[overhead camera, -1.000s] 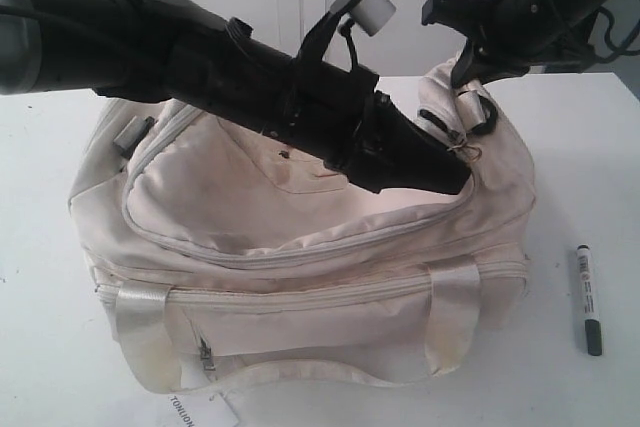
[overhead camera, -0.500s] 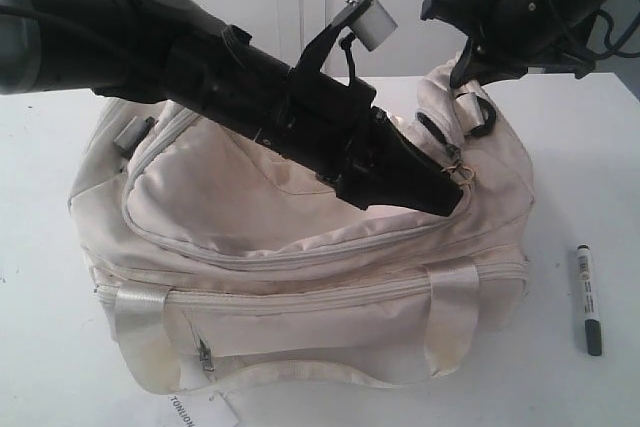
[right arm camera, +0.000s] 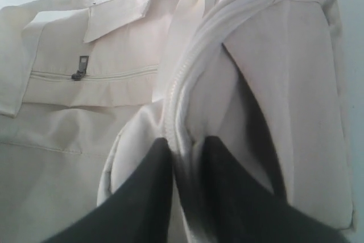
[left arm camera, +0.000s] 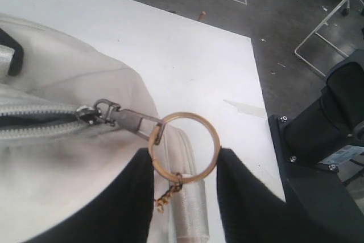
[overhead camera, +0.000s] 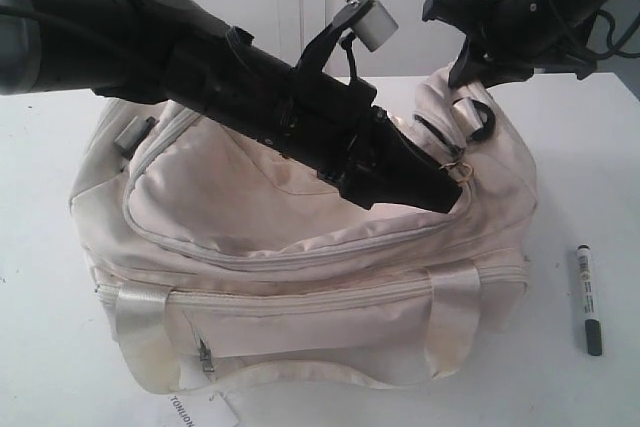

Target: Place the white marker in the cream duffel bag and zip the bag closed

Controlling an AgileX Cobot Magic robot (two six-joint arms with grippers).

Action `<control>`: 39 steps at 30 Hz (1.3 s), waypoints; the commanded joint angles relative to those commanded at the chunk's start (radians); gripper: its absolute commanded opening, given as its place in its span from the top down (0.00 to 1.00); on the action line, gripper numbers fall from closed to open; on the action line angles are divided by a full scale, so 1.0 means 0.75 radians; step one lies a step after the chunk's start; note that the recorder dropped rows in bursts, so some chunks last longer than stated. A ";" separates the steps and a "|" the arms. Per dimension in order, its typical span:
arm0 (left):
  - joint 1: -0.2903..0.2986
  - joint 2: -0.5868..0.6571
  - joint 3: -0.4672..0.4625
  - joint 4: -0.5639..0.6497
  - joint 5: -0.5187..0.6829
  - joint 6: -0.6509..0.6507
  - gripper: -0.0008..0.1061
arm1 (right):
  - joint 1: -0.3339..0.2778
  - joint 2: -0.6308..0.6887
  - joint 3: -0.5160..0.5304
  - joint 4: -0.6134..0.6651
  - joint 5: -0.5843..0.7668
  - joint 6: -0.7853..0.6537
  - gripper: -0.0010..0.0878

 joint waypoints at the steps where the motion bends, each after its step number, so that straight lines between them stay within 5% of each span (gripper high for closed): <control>1: 0.000 0.000 0.000 0.000 0.000 0.000 0.99 | 0.000 -0.006 0.000 0.000 0.013 0.000 0.64; 21: 0.000 0.000 0.000 0.000 0.000 0.000 0.99 | 0.006 -0.187 0.000 0.000 0.204 -0.106 0.60; 39: 0.000 0.000 0.000 0.000 0.000 0.000 0.99 | 0.124 -0.189 0.003 -0.006 0.260 -0.187 0.49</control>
